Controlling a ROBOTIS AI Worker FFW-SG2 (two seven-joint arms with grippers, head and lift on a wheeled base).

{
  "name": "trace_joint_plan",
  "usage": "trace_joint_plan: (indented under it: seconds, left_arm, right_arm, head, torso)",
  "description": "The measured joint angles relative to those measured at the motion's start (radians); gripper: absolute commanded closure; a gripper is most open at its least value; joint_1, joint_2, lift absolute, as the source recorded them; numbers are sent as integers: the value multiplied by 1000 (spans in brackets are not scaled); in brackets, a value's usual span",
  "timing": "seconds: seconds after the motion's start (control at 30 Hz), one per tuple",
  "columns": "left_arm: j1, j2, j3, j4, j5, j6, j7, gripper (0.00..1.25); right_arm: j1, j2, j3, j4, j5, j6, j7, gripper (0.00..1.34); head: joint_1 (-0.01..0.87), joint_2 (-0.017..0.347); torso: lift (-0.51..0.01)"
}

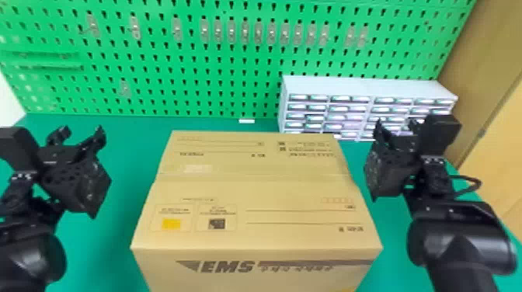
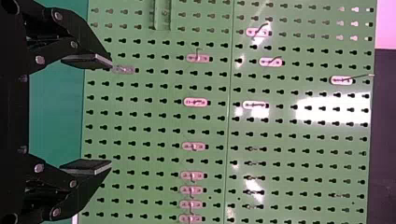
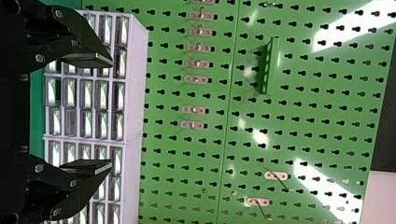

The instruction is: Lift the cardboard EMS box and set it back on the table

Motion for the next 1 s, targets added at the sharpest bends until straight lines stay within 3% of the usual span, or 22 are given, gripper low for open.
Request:
trace_joint_plan:
  seconds: [1.0]
  left_arm:
    - [-4, -1, 10, 3, 2, 0, 2, 483]
  right_arm:
    - [-11, 3, -4, -1, 19, -1, 0, 493]
  head:
    - [678, -17]
  torso:
    - [0]
